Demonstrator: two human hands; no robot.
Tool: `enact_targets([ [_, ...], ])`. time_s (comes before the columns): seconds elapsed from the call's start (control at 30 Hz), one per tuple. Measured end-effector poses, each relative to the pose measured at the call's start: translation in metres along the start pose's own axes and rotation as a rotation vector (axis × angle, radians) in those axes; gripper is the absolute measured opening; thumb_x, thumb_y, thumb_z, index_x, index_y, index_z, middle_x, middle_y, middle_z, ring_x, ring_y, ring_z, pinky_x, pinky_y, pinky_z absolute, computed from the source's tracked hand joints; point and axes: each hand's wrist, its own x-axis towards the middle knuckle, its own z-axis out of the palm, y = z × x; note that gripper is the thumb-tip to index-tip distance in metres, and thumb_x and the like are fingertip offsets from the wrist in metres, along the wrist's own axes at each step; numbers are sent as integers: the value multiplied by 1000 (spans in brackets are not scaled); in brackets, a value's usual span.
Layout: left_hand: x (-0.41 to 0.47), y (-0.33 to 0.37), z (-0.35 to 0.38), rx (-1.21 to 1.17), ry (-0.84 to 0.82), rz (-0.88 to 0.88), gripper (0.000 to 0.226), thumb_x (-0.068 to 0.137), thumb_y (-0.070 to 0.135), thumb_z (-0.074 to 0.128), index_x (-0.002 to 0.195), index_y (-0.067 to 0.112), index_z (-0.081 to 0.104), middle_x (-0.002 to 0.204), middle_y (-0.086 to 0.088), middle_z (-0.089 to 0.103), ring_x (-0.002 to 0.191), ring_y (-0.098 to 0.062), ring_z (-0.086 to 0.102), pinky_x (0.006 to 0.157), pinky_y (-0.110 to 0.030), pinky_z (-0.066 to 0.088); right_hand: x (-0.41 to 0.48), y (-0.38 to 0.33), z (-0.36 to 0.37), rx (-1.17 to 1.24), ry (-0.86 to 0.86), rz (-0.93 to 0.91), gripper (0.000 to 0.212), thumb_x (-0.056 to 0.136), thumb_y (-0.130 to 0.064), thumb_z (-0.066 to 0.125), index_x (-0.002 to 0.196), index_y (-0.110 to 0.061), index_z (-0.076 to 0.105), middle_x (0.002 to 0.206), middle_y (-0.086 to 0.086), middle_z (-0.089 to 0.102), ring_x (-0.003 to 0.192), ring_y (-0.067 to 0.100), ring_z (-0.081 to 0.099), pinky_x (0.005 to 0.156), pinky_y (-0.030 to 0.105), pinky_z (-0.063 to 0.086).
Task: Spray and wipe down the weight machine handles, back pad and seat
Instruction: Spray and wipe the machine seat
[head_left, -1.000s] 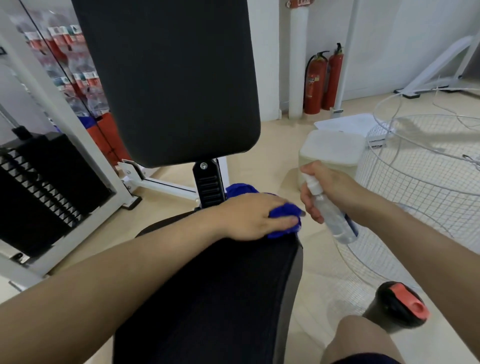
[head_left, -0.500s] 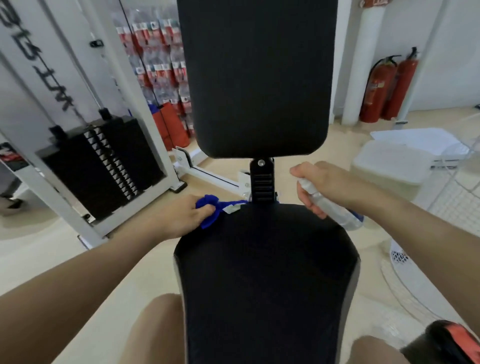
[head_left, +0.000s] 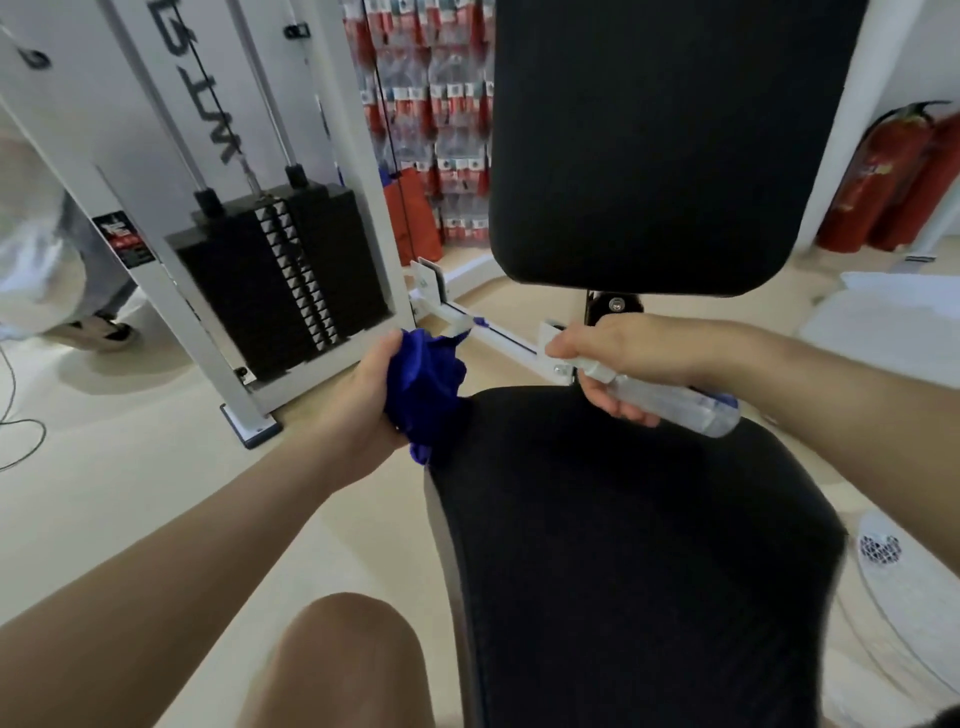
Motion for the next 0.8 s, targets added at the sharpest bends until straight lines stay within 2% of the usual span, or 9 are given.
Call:
enact_targets([
  [0.1, -1, -1, 8, 139, -41, 88, 34, 95, 46, 47, 111, 18, 59, 113, -9, 69, 108, -24, 63, 99, -40, 45, 0, -4, 5, -47, -2, -40, 57, 88, -55, 41, 51, -13, 54, 52, 4, 55, 47, 16, 52, 56, 33, 48],
  [0.2, -2, -10, 12, 517, -68, 144, 34, 84, 50, 50, 98, 22, 62, 101, -8, 67, 92, -23, 60, 87, -39, 42, -3, -1, 6, -32, 71, -77, 56, 93, -48, 40, 52, -12, 54, 46, -2, 54, 44, 13, 53, 57, 32, 49],
  [0.33, 2, -2, 33, 895, -178, 187, 31, 93, 49, 46, 103, 31, 69, 97, 3, 70, 90, -15, 63, 92, -32, 48, -7, 9, 2, -9, 107, -22, 61, 94, -55, 38, 53, -13, 55, 44, -4, 56, 42, 10, 54, 55, 30, 49],
  [0.37, 7, 1, 42, 1043, -152, 244, 36, 91, 53, 47, 102, 28, 70, 92, 1, 70, 86, -14, 64, 89, -34, 49, -9, 12, 0, -10, 124, -22, 62, 93, -56, 37, 53, -12, 55, 44, -3, 56, 42, 11, 54, 55, 31, 49],
  [0.43, 8, 4, 69, 1349, -134, 354, 40, 92, 52, 48, 86, 18, 67, 76, -1, 65, 70, -14, 59, 68, -29, 48, -18, 19, -6, -2, 181, -25, 64, 92, -57, 37, 54, -9, 56, 47, 1, 57, 47, 15, 56, 57, 32, 50],
  [0.5, 12, -1, 102, 1510, -229, 421, 41, 95, 50, 45, 73, 18, 59, 68, 0, 59, 65, -15, 56, 61, -30, 42, -27, 27, -16, 34, 235, -18, 66, 92, -58, 36, 54, -7, 56, 49, 6, 57, 49, 19, 56, 62, 37, 52],
  [0.6, 9, -19, 160, 1543, -468, 547, 45, 97, 51, 41, 92, 12, 64, 81, -5, 66, 78, -20, 60, 73, -35, 45, -44, 45, -30, 126, 315, -7, 69, 93, -54, 35, 46, -8, 54, 42, 6, 54, 41, 18, 52, 65, 40, 51],
  [0.7, -16, -42, 201, 1524, -690, 664, 41, 96, 52, 40, 116, 22, 60, 114, -3, 67, 104, -22, 59, 88, -34, 44, -61, 62, -42, 271, 363, 42, 66, 91, -52, 37, 44, -8, 52, 41, 9, 50, 39, 22, 46, 52, 33, 45],
  [0.8, -47, -44, 197, 1427, -960, 779, 42, 94, 51, 43, 128, 30, 56, 127, 5, 63, 117, -16, 56, 100, -37, 43, -76, 75, -51, 385, 397, 59, 62, 94, -49, 37, 49, -7, 50, 45, 9, 48, 39, 21, 42, 45, 29, 40],
])
